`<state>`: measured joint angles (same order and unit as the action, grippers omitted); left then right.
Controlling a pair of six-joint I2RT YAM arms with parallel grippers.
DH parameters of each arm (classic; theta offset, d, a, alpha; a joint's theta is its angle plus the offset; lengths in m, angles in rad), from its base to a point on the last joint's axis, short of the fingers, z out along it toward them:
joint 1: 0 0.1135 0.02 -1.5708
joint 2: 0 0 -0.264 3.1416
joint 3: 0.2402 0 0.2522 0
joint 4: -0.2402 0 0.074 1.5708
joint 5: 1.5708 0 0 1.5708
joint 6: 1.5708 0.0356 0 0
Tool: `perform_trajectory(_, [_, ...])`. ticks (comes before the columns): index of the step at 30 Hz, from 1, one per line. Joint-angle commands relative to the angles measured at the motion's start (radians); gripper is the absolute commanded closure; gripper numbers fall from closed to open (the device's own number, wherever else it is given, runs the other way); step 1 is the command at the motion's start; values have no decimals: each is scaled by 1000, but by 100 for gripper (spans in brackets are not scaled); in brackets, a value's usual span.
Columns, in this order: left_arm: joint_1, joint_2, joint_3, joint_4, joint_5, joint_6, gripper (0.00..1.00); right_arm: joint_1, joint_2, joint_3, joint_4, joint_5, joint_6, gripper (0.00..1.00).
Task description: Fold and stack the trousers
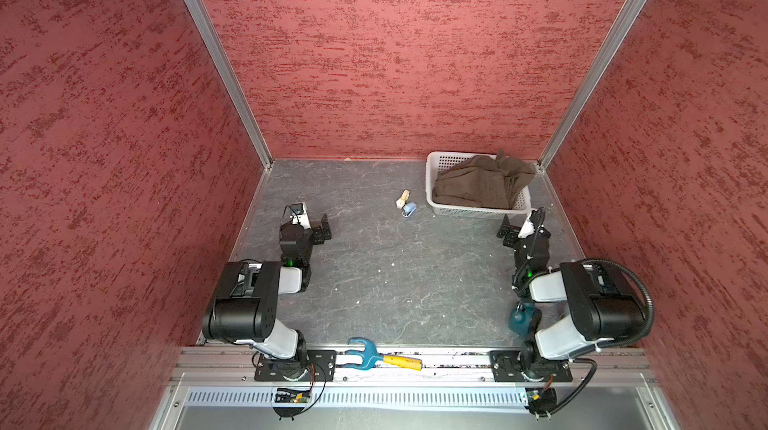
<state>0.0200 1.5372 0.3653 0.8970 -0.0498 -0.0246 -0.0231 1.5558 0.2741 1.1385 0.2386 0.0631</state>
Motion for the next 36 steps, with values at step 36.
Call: perform_trajectory(36, [-145,-332,205,-509,-310,-46,1,71,-279,289,-668,262,56,1])
